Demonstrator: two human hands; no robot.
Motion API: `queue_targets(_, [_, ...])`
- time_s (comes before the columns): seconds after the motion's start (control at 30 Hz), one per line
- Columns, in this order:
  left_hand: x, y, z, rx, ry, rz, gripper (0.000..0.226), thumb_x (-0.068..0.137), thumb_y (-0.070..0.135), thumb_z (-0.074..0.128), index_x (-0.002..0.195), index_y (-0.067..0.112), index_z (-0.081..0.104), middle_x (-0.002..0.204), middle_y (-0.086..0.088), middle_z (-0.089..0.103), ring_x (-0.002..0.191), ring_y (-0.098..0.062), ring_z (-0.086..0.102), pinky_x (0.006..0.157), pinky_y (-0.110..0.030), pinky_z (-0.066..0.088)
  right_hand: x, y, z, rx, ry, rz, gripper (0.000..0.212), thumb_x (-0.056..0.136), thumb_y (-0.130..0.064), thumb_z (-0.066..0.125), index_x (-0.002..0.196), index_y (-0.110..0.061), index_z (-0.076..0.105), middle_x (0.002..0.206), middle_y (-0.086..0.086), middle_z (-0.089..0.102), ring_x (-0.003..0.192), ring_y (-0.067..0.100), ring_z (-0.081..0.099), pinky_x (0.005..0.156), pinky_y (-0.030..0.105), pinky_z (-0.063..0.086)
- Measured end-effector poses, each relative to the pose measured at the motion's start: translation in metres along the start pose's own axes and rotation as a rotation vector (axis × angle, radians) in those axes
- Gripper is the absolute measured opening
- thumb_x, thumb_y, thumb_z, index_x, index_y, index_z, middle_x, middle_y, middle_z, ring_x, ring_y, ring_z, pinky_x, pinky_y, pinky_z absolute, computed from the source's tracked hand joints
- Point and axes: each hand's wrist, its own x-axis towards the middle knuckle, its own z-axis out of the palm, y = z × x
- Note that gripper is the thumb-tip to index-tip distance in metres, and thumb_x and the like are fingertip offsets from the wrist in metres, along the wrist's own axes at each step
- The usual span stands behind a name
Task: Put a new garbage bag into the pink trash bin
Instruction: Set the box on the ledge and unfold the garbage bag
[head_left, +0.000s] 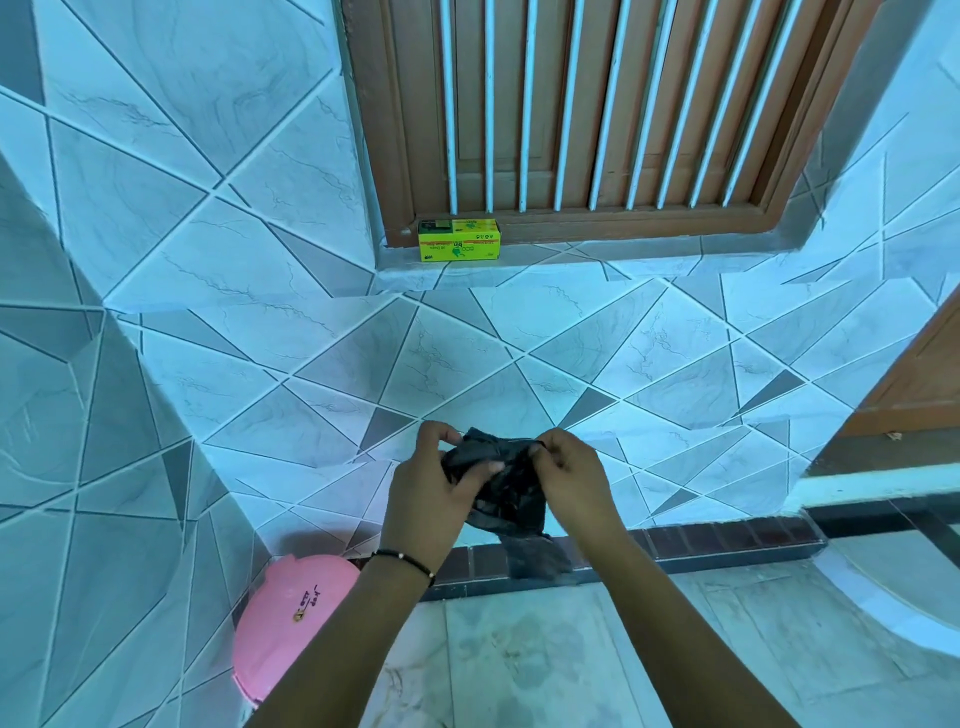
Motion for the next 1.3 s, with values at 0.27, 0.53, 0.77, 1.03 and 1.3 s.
queue_targets(0.27, [0.01, -0.034, 0.002, 0.05, -0.03, -0.242, 0.018, 0.079, 0.001, 0.053, 0.077, 0.016, 0.061, 0.081, -0.003, 0.062, 0.074, -0.022, 0.056, 0.067, -0.029, 0.045, -0.003, 0.0, 0.0, 0.294, 0.076, 0.062, 0.017, 0.096, -0.016, 0.038, 0.095, -0.01, 0.054, 0.087, 0.007, 0.061, 0.082, 0.021, 0.057, 0.076, 0.035, 0.047])
queue_targets(0.53, [0.023, -0.005, -0.013, -0.708, -0.132, -0.647, 0.015, 0.087, 0.012, 0.054, 0.083, 0.006, 0.066, 0.084, -0.014, 0.066, 0.077, -0.026, 0.059, 0.072, -0.032, 0.047, -0.011, 0.01, 0.007, -0.322, -0.192, -0.118, 0.028, 0.078, -0.032, 0.068, 0.099, -0.014, 0.065, 0.096, 0.005, 0.07, 0.091, 0.023, 0.064, 0.077, 0.034, 0.051])
queue_targets(0.77, [-0.023, -0.016, 0.008, -0.432, -0.282, -0.366, 0.063, 0.072, 0.063, 0.062, 0.118, 0.023, 0.048, 0.112, 0.009, 0.061, 0.1, -0.006, 0.059, 0.081, -0.02, 0.05, 0.007, 0.007, -0.004, 0.291, -0.09, 0.267, 0.023, 0.078, -0.018, 0.067, 0.08, 0.005, 0.065, 0.088, 0.024, 0.07, 0.079, 0.034, 0.069, 0.071, 0.041, 0.053])
queue_targets(1.03, [-0.019, -0.028, 0.027, -0.359, -0.137, -0.318, 0.018, 0.081, 0.03, 0.066, 0.077, 0.012, 0.068, 0.083, -0.02, 0.072, 0.076, -0.034, 0.07, 0.072, -0.051, 0.058, -0.003, -0.004, -0.001, 0.168, -0.341, 0.284, 0.039, 0.079, -0.043, 0.068, 0.102, -0.013, 0.058, 0.088, 0.004, 0.066, 0.061, 0.019, 0.06, 0.049, 0.024, 0.047])
queue_targets(1.3, [0.022, -0.036, -0.018, -0.517, 0.027, -0.422, 0.019, 0.091, 0.019, 0.054, 0.074, 0.011, 0.058, 0.071, -0.008, 0.06, 0.064, -0.021, 0.056, 0.056, -0.026, 0.054, 0.012, 0.014, -0.039, 0.303, -0.062, 0.363, 0.022, 0.089, -0.008, 0.056, 0.068, -0.01, 0.053, 0.067, 0.009, 0.057, 0.052, 0.021, 0.054, 0.054, 0.028, 0.047])
